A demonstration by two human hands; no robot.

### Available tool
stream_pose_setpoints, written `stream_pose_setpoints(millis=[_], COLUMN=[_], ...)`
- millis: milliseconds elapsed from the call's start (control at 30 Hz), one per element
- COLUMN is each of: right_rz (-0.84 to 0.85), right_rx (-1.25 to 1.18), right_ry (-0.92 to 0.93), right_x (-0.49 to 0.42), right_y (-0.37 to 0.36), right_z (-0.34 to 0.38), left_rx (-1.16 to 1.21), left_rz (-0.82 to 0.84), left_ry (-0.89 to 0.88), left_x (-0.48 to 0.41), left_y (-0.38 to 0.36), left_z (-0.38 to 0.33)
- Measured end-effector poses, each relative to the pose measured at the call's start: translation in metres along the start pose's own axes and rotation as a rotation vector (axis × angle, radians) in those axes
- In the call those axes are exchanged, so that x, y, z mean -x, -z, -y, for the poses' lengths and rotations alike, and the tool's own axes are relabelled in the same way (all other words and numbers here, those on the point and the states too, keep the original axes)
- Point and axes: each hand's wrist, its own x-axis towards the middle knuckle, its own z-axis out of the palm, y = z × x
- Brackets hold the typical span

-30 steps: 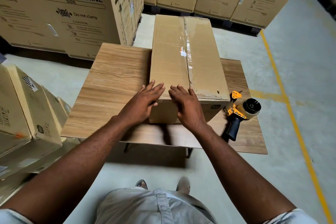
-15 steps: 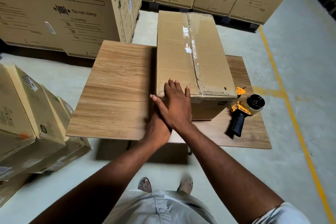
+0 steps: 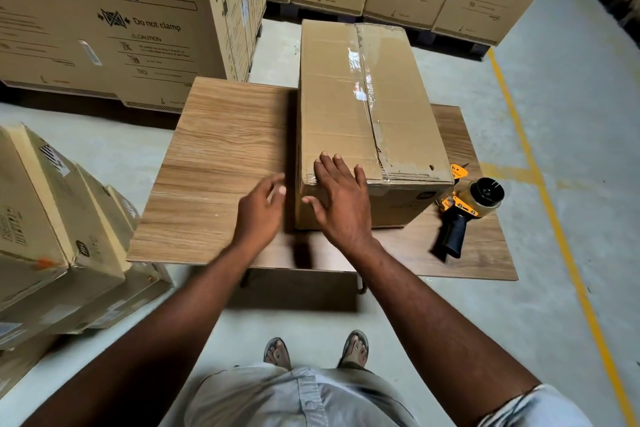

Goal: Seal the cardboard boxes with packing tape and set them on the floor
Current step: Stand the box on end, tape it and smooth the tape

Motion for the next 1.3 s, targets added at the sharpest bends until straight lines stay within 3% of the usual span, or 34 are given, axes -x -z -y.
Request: stream_pose_setpoints(millis=[167,300,500,600,733,867,967,1100,1300], right_rz=[-0.06,0.064,0.011,0.011,0.006,0.018,0.021,0.053,0.071], right_rx=[-0.087,-0.051,-0.181,-0.06,0.05,-0.006,-0.073,-0.102,-0.015], right_ry=[-0.068,-0.006,0.019,0.067,0.186,0.275,0.291,0.286,0.038], right_x=[-0.005,-0.001,0.011,0.021,0.039,0.054,0.07,0.09,0.077], right_y=[-0.001,0.008,0.005,0.013,0.024,0.039,0.05,0.067,0.086], right_z=[0.013,0.004,-0.003,0.004,0.0,-0.023,-0.041,-0.088,-0.18], left_rx=[0.152,0.206,0.278,0.26,0.184,-0.076,-0.237,-0.392,-0.594], left_rz=[0.108,0.175,0.096,0.038,-0.093,-0.193,-0.137,-0.008,0.052], left_ry=[0.126,0.271,0.288,0.294,0.3,0.228,0.05,-0.011,-0.11], left_x=[-0.05,-0.061,-0.041,-0.016,0.022,0.055,0.067,0.072,0.057], left_y=[-0.01,-0.022,-0.027,-0.029,-0.034,-0.041,-0.051,-0.071,-0.078], left_z=[-0.051,-0.044,-0.045,-0.049,-0.053,-0.071,-0.078,-0.085,-0.08])
